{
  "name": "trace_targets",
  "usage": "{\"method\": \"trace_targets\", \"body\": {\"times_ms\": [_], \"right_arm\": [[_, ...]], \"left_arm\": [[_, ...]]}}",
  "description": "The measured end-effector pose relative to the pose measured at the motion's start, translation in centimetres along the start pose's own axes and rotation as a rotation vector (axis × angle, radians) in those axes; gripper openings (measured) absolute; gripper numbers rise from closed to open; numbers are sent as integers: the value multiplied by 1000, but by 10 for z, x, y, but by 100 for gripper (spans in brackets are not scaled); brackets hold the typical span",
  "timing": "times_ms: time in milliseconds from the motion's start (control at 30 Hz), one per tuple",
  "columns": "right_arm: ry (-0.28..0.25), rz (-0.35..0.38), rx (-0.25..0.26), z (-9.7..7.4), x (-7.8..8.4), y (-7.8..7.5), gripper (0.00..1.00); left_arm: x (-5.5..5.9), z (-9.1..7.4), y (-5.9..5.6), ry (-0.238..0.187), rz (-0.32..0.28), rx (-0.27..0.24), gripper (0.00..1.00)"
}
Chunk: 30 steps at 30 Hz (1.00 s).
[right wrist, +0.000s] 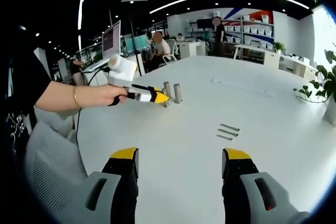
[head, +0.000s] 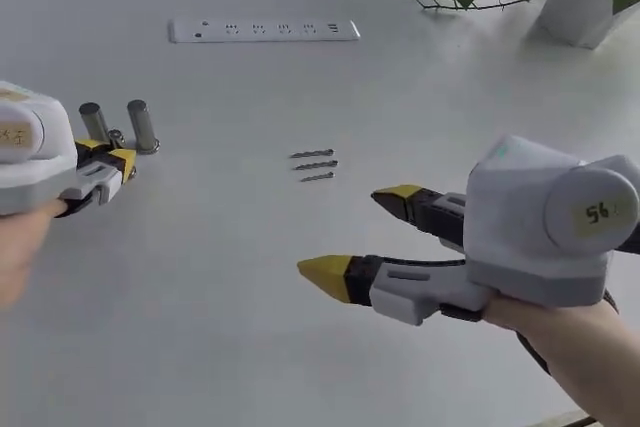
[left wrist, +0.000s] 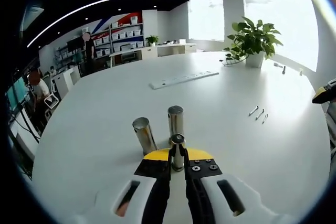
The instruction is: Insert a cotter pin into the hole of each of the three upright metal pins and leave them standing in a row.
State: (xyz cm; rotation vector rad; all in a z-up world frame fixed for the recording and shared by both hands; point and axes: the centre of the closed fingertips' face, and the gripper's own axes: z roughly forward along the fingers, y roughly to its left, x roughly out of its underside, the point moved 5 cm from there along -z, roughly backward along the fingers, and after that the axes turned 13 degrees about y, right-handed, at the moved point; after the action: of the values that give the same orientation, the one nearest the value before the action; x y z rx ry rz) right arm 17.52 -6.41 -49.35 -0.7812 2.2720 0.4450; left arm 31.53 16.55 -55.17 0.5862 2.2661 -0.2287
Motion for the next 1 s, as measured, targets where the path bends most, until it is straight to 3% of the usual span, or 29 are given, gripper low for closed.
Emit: {"method": "trace_targets", "body": {"times_ms": [567,900,1000], "right_arm": [[-21,9,-6,-6,1,5,61],[-40,21,-16,-12,1,10,59],[-38,20,-15,-13,2,10,58]], "left_arm": [[2,-24,-35,-5,-55,-19,7],[17,-36,-61,11,-135,-77,7],[22,-38,-66,30,-193,-103,7]]}}
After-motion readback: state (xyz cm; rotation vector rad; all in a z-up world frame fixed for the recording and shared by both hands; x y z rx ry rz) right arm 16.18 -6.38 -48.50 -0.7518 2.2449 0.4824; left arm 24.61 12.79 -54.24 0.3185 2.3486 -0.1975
